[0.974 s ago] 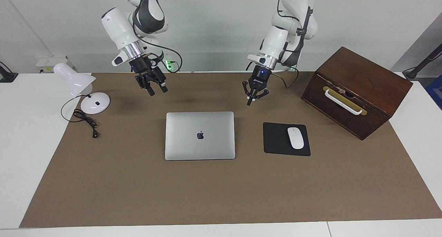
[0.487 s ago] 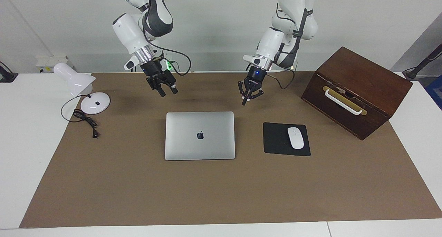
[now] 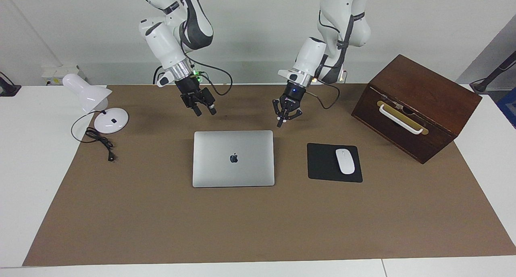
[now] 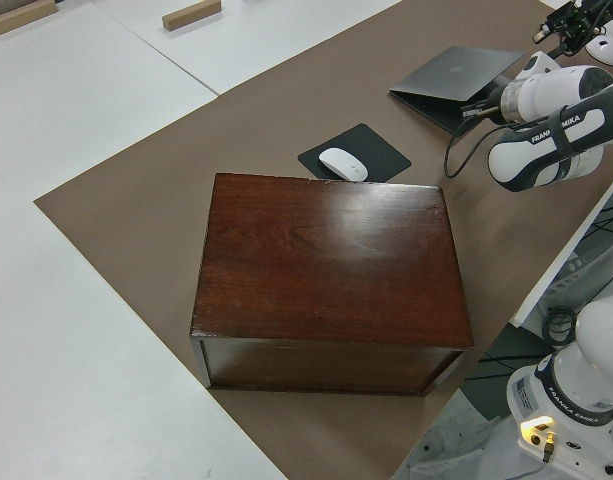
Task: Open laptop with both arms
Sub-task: 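Grip the laptop base with the left gripper while the right gripper reaches the lid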
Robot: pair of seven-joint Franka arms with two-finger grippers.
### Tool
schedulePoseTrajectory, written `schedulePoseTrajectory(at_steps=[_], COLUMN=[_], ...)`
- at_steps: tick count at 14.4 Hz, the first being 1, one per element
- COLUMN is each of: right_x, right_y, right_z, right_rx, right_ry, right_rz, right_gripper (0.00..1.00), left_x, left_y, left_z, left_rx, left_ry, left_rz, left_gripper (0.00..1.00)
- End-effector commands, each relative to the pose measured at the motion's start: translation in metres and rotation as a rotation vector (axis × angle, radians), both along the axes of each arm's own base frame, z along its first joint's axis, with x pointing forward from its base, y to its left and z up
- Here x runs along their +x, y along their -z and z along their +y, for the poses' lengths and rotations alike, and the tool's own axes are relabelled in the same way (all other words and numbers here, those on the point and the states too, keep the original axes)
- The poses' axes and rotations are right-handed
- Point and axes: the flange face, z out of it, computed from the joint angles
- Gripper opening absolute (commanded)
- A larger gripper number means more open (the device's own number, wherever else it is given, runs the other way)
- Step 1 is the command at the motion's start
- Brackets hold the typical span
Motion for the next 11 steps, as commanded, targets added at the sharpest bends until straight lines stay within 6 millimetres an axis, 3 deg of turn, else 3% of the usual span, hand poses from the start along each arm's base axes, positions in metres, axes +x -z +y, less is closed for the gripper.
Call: schedulePoseTrajectory(at_steps=[1,11], right_x=[0.009,0.03], right_y=[0.009,0.029], right_z=[0.019,0.04], right_rx=[0.008,-0.001], right_ry=[0.026,0.045], right_rz=[0.008,0.008], right_gripper=[1.0,1.0], left_x=[0.009,0.034], left_y=[0.006,0.034], left_z=[-0.011,-0.033], left_rx=[0.006,0.04], left_ry=[0.015,0.032], left_rz=[-0.018,-0.008], left_gripper=[0.0,0.0])
